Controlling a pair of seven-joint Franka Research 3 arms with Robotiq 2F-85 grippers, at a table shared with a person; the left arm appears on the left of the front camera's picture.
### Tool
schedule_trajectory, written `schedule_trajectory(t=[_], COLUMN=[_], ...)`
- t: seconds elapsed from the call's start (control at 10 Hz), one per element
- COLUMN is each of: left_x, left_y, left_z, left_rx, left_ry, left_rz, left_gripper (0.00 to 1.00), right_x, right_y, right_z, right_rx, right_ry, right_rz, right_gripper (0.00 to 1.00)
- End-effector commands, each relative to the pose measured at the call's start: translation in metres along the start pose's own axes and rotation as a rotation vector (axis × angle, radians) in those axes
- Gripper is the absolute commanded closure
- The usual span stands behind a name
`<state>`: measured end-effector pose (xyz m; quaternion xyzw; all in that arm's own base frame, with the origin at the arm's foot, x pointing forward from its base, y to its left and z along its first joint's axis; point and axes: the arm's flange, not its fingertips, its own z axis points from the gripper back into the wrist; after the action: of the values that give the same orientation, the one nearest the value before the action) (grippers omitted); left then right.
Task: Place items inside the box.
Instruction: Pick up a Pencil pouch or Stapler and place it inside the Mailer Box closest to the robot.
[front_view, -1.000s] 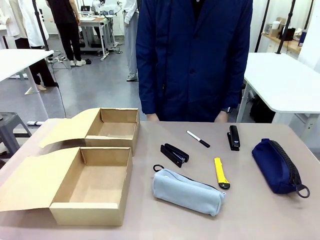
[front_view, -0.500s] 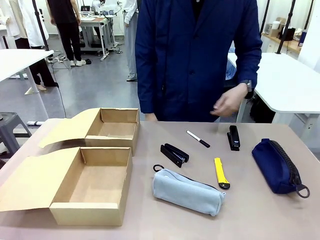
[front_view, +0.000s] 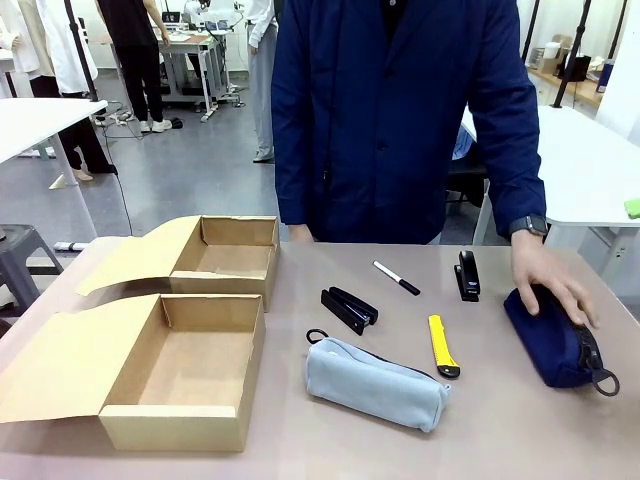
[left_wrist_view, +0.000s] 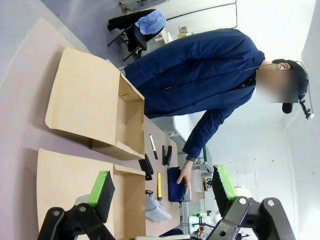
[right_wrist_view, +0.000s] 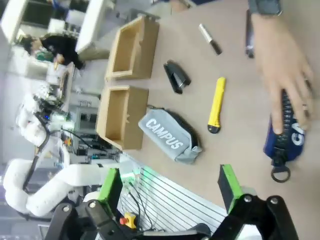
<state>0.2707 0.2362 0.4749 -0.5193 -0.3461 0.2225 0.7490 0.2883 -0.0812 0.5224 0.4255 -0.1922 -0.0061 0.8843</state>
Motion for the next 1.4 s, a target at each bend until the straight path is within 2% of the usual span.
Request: schedule_trajectory(t=[0.0,0.1,0.3,0.5,0.6,0.8,0.9,1.0,1.1,1.3], left_x=[0.002,0.002,0.002,0.002,0.002,0.002,0.002,0.002,0.002,0.002], left_y=[0.0,0.0,0.0,0.0,0.0,0.0,0.0,0.0,0.0,0.0], left_z=[-0.001,-0.001,-0.001,-0.001,-0.001,-0.001,-0.001,-0.001,-0.001,-0.001], left_rx=[-0.028,-0.028,-0.028,-0.028,-0.028,-0.028,-0.028,-0.028,-0.028,-0.028], left_ry=[-0.014,-0.014,-0.014,-0.014,-0.014,-0.014,-0.014,-0.014,-0.014,-0.014], left_rz=[-0.022,-0.022,-0.022,-0.022,-0.022,-0.022,-0.022,-0.022,-0.022,-0.022], left_gripper=[0.0,0.0,0.0,0.0,0.0,0.0,0.0,0.0,0.0,0.0], right_x=[-0.028,-0.061,-0.097,-0.086,-0.117,-0.117,-0.111,-0.105,-0.092,-0.053], right_y=[-0.059,-0.087,-0.116,-0.117,-0.125,-0.125,-0.126,-0.114,-0.095,-0.038], right_z=[0.094,0.135,0.166,0.157,0.18,0.18,0.175,0.163,0.138,0.054], right_rx=[0.076,0.119,0.118,0.075,0.11,0.11,0.101,0.126,0.088,0.077], right_ry=[-0.174,-0.285,-0.422,-0.38,-0.439,-0.439,-0.424,-0.373,-0.308,-0.073], right_rz=[-0.121,-0.19,-0.307,-0.298,-0.324,-0.324,-0.342,-0.273,-0.213,-0.024], right_gripper=[0.0,0.0,0.0,0.0,0.0,0.0,0.0,0.0,0.0,0.0])
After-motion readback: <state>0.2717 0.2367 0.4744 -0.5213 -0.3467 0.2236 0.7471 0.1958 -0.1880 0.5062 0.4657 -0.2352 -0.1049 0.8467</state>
